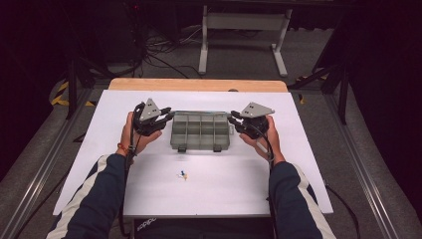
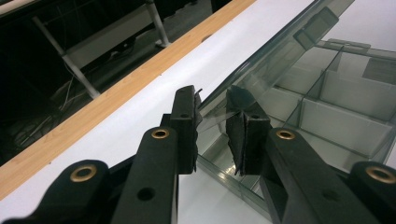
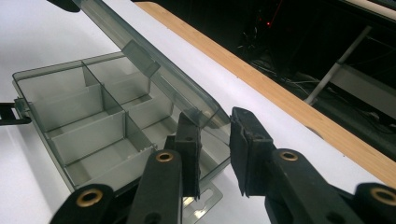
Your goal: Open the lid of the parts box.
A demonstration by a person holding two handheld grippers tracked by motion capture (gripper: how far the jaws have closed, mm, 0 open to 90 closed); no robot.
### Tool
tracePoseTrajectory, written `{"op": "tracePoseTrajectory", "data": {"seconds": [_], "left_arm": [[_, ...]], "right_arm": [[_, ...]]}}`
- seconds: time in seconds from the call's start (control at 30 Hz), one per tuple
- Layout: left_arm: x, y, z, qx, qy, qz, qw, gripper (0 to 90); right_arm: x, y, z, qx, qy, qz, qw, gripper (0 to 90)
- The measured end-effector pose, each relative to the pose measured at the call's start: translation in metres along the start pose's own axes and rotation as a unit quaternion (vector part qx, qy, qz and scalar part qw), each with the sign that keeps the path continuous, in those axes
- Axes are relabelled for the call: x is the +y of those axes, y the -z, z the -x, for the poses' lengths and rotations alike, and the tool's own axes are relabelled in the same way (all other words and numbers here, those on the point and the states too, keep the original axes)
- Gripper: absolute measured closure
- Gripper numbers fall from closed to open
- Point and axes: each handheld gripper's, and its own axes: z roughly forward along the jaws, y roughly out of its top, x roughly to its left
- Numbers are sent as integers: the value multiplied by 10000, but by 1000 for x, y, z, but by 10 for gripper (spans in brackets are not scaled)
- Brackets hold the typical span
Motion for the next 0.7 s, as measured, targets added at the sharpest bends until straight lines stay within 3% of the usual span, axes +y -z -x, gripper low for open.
{"op": "tracePoseTrajectory", "data": {"seconds": [0.07,0.23,0.7], "left_arm": [[1,2,1,-74,11,-3,10000,736],[5,4,4,3,-93,-14,10000,742],[15,4,-5,104,-32,123,9999,751]], "right_arm": [[0,2,0,16,-11,27,10000,741],[2,7,2,65,-54,154,9998,755],[14,6,10,-257,-321,295,9987,783]]}}
